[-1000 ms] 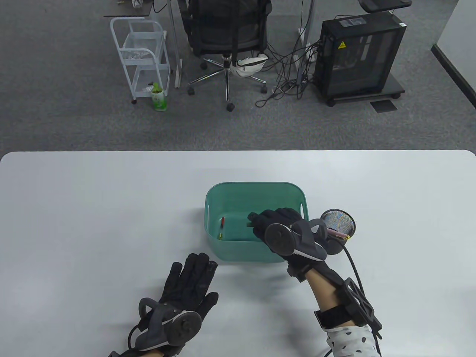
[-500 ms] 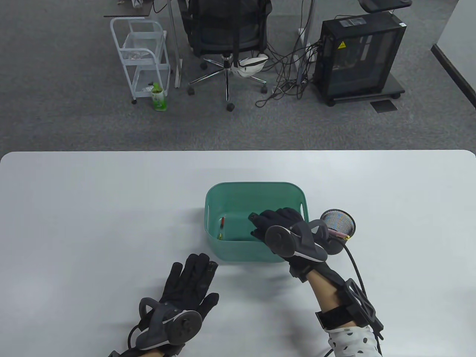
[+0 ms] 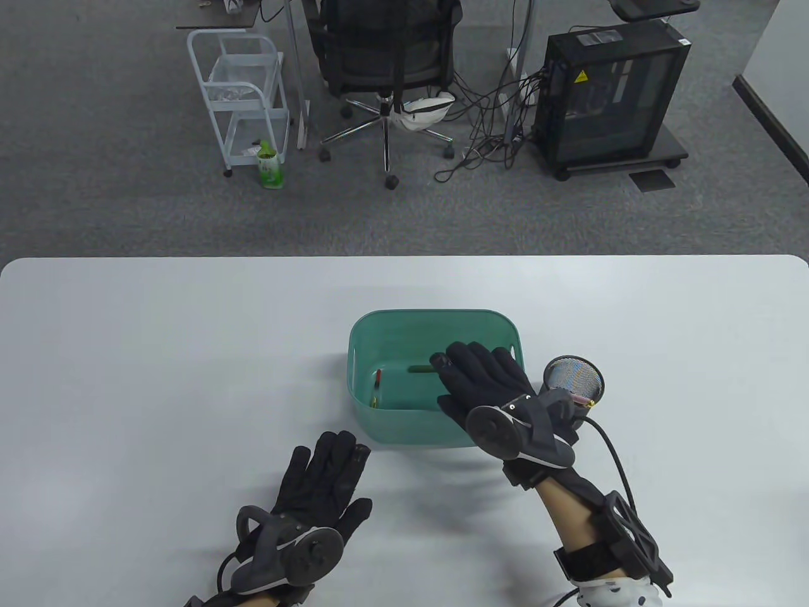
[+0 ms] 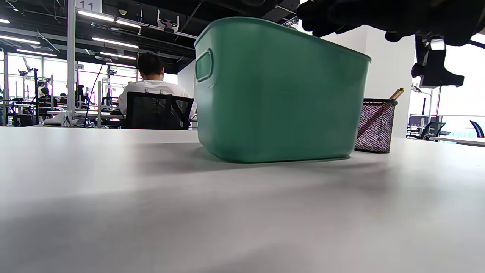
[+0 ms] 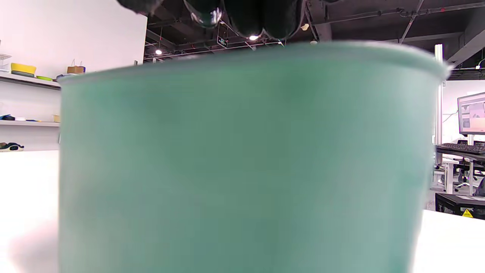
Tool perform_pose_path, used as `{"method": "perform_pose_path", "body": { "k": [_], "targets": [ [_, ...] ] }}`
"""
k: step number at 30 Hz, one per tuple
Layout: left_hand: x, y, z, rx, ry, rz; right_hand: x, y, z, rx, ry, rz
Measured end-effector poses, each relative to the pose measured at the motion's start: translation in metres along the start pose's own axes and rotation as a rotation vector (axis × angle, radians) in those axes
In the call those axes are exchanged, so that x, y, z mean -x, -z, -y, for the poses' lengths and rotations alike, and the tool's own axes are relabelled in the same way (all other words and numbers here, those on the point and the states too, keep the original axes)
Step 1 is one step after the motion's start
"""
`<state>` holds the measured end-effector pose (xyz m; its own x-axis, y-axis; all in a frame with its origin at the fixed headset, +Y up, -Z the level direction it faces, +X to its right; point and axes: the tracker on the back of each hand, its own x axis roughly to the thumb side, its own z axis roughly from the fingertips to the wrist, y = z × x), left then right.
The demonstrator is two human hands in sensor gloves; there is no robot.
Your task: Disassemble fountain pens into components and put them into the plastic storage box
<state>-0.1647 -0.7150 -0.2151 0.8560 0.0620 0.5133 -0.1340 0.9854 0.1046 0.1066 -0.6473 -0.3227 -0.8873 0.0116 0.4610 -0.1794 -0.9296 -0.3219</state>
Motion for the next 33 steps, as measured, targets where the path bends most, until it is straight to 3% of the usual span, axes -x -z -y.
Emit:
{"method": "perform_pose_path", "body": {
  "k": [14,33],
  "targets": [
    [-0.001,0.000,0.000,0.002,0.005,0.007,-0.001,-0.057,0.012,0.013,0.024,0.011],
    [-0.001,0.000,0.001,0.002,0.005,0.006,-0.001,-0.115,-0.016,-0.041,0.072,-0.052]
  ]
}}
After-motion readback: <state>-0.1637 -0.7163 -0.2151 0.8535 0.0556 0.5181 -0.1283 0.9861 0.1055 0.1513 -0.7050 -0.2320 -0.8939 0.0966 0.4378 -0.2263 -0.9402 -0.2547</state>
